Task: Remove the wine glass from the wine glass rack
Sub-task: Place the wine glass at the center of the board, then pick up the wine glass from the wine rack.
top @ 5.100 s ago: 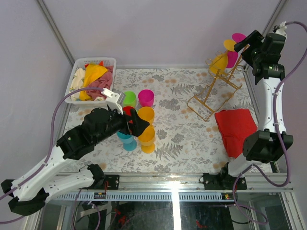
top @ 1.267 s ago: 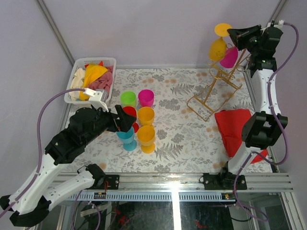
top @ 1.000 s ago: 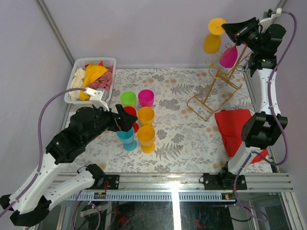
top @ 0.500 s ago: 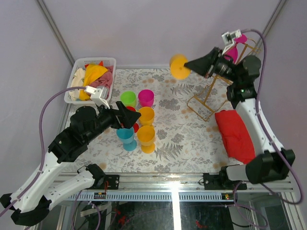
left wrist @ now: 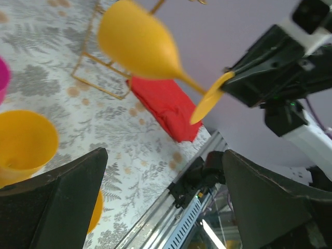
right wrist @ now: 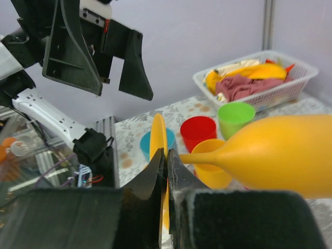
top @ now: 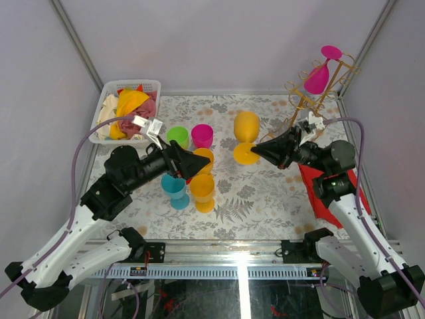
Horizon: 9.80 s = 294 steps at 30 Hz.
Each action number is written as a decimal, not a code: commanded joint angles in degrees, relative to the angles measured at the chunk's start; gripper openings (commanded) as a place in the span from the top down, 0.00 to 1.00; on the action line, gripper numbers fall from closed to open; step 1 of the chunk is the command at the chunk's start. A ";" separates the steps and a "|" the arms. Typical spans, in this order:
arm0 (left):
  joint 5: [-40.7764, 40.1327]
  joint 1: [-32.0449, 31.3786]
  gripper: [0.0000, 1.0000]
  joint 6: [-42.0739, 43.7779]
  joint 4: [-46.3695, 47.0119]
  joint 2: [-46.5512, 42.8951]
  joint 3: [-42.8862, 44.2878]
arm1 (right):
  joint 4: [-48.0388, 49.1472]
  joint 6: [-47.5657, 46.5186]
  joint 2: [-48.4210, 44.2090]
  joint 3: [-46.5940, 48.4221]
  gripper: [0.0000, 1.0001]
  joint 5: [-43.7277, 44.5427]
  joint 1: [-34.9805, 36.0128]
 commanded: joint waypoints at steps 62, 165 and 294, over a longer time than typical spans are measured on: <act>27.51 -4.63 0.29 9.28 -3.39 25.44 14.38 | -64.45 -86.28 -19.02 -5.14 1.00 -35.32 1.95; -23.83 -28.58 0.51 20.49 -6.39 29.25 13.47 | -30.68 -20.65 -28.94 0.87 0.04 49.09 1.98; -17.32 -1.67 0.00 12.75 -18.27 4.11 5.60 | -49.88 18.64 73.55 92.51 0.69 38.03 -32.69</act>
